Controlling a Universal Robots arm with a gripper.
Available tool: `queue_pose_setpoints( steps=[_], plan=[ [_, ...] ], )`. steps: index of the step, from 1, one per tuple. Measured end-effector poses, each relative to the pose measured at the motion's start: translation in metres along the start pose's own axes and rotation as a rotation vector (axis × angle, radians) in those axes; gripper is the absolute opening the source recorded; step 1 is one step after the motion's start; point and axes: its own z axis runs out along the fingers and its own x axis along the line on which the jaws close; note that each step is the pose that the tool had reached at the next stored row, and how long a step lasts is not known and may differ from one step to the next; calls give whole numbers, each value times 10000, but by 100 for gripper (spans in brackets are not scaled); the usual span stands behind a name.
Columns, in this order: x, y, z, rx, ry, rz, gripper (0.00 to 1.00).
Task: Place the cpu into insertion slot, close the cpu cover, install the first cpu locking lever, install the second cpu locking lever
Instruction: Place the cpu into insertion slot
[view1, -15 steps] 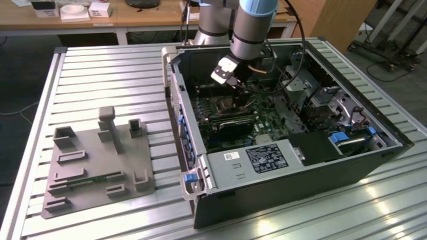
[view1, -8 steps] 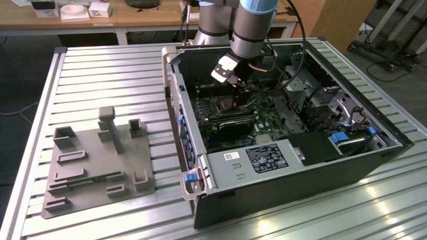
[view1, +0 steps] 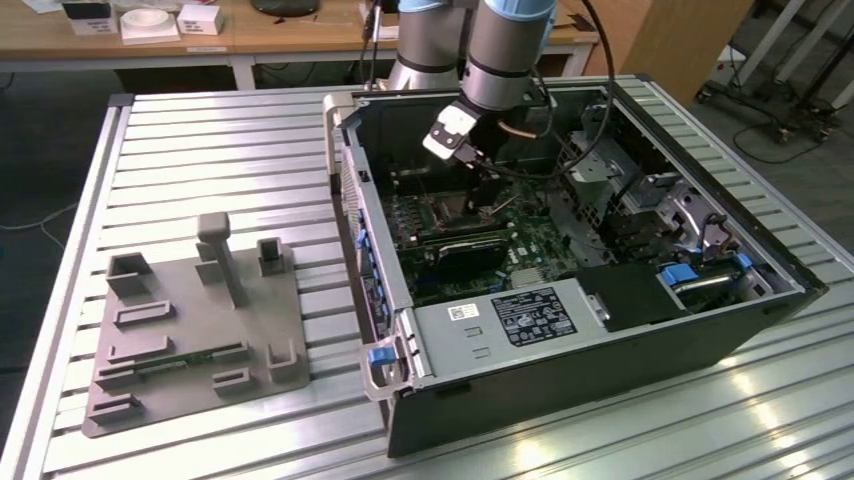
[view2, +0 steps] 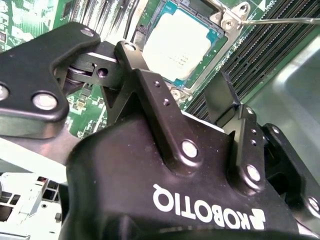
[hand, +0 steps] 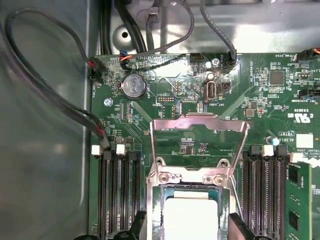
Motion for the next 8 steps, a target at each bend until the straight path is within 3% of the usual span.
queue_pose_setpoints(
  steps=[8],
  plan=[
    [1, -1, -83, 8, -1, -1, 73]
  ],
)
